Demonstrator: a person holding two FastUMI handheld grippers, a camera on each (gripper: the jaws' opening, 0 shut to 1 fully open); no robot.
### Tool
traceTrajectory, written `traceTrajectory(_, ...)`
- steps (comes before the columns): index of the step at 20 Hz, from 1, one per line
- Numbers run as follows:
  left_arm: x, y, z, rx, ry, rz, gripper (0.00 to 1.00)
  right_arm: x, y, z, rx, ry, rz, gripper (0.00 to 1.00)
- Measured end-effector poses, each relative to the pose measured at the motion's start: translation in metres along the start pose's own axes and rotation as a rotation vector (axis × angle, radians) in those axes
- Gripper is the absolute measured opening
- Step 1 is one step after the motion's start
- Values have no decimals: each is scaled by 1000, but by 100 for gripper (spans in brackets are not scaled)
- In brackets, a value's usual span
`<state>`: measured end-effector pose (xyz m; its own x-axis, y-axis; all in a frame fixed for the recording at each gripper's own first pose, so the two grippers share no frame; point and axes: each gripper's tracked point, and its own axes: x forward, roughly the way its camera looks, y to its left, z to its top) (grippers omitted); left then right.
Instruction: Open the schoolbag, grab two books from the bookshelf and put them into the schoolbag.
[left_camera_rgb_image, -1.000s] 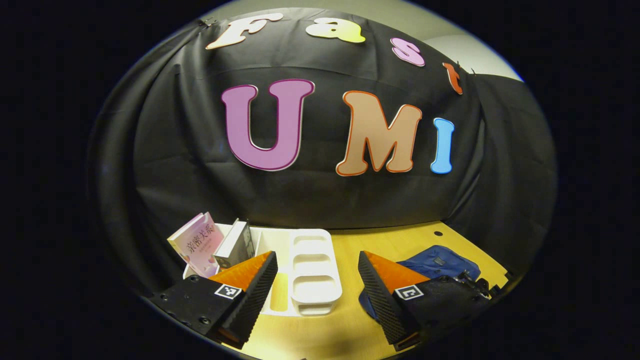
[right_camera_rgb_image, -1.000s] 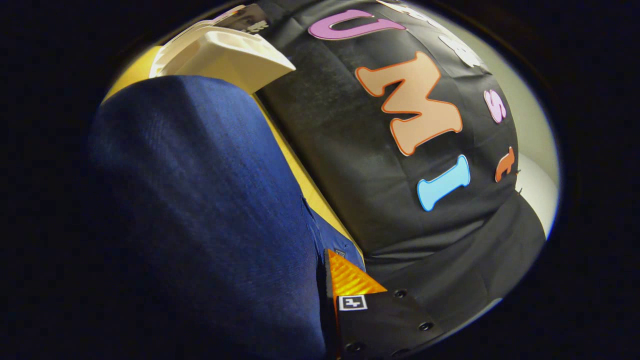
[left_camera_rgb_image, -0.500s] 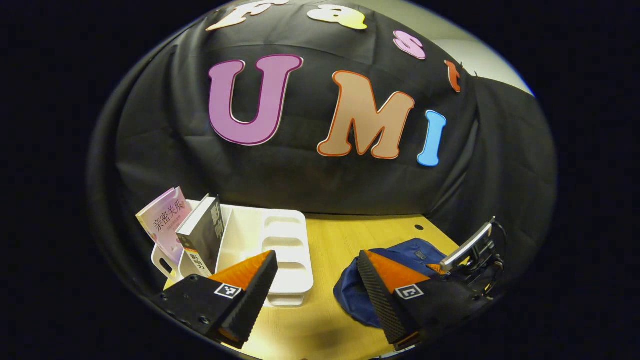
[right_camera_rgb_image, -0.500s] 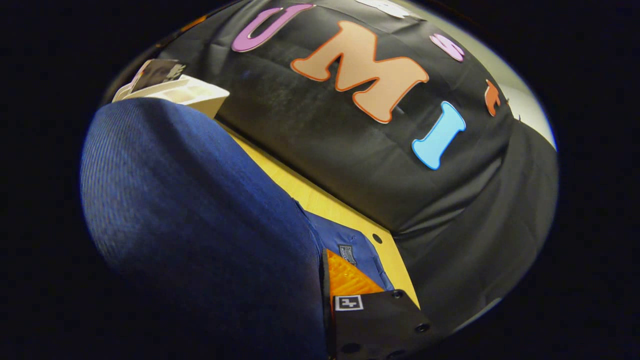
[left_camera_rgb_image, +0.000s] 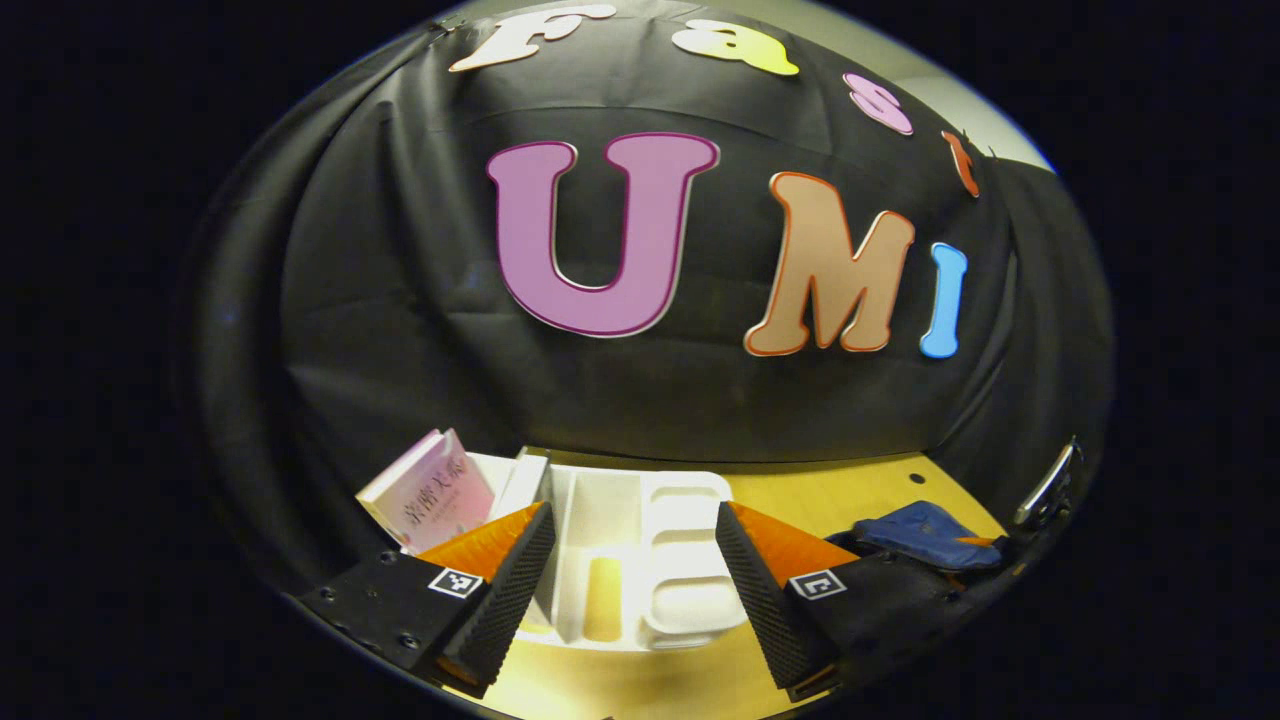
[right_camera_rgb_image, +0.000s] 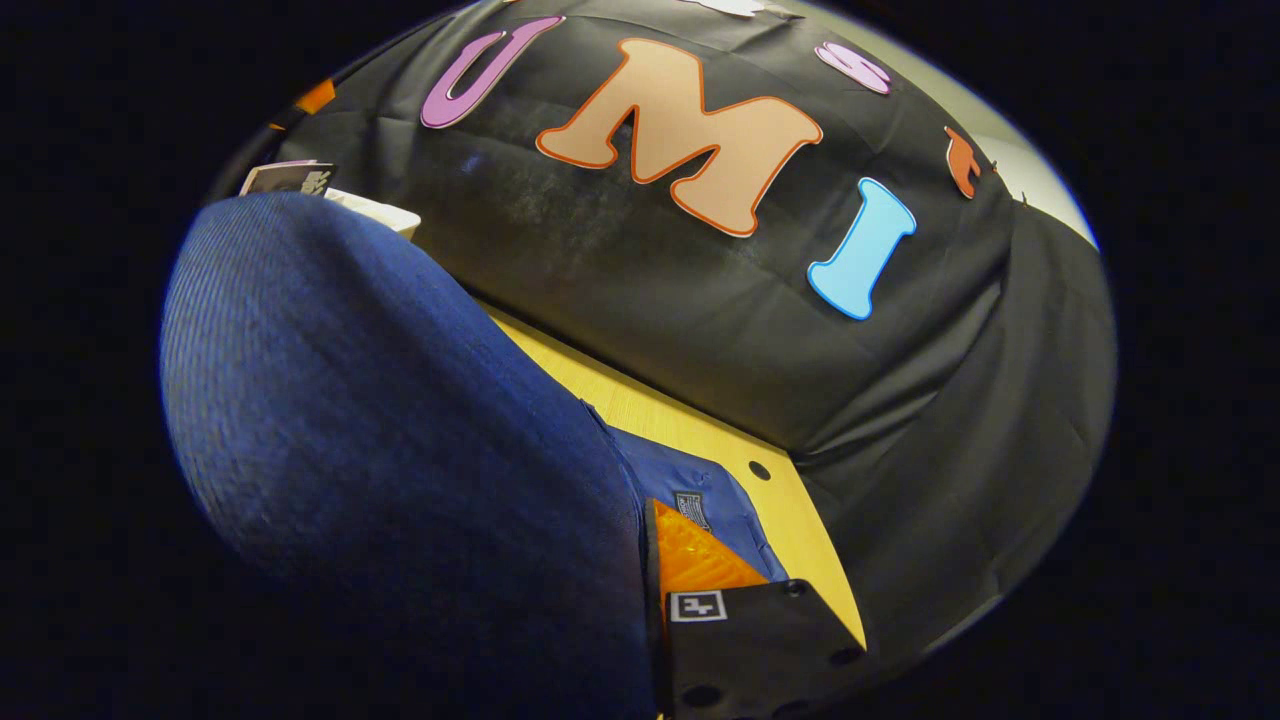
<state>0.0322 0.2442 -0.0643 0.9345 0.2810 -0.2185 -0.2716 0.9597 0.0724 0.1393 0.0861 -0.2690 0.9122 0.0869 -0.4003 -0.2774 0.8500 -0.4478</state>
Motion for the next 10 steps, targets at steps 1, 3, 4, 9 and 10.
traceTrajectory(1, 7, 14, 2, 27, 10, 24, 94, 0, -1, 0, 6, 2, 2, 8)
traceTrajectory(3, 22, 33, 4, 83, 43, 43, 94, 3, -2, 0, 10, 10, 8, 8)
traceTrajectory(4, 30, 41, 2, 110, 70, 43, 95, 3, -2, 0, 14, 15, 11, 8)
traceTrajectory(9, 71, 69, -36, 196, 276, 14, 95, 3, -6, 1, 21, 26, 15, 8)
traceTrajectory(10, 77, 72, -44, 199, 319, 3, 95, 4, -7, 2, 21, 29, 15, 8)
